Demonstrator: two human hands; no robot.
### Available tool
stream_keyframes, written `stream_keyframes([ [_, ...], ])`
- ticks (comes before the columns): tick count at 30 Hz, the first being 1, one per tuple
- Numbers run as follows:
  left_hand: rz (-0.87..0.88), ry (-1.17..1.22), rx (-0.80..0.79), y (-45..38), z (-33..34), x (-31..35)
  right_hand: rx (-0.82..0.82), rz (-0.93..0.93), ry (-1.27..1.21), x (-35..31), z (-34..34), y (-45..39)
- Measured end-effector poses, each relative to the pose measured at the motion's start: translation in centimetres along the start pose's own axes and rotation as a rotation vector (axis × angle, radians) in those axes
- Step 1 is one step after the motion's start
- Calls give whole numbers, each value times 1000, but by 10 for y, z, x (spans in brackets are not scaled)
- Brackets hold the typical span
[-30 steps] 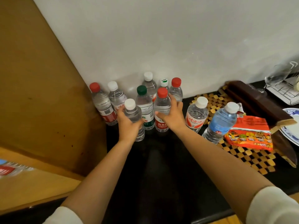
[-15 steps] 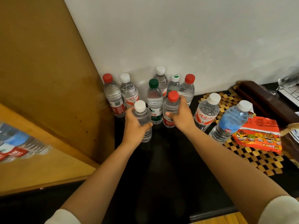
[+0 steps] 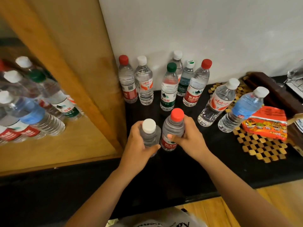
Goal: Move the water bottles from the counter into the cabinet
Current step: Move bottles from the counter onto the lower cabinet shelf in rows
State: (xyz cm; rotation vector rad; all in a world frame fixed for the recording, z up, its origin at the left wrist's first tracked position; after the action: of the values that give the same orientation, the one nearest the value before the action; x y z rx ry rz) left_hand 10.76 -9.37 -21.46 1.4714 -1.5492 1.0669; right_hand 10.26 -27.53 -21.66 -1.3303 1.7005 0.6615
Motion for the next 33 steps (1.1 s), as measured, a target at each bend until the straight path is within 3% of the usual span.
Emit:
stream_keyframes([
  [9, -105, 89, -113, 59, -72, -27, -4, -80, -48, -38, 39, 75],
  [18, -248, 320, -5, 66, -155, -57, -67, -124, -81, -83, 103, 105],
  [28, -88, 233, 153, 14, -227, -62, -80, -196, -108, -148, 172, 85],
  [33, -43, 233, 233, -24, -241, -63, -61, -127, -119, -163, 199, 50],
])
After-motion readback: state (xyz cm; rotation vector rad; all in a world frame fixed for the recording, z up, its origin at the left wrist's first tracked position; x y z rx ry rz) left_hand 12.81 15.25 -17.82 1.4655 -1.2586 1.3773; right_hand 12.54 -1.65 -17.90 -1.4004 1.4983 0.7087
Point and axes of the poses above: each hand's wrist, its own y-axis away from the middle knuckle, its own z-axis out of the palm, x = y × z, the point moved 4 cm from there along -y, towards the middle knuckle, and after that the axes turned 15 degrees about x, right-handed, at the moved point
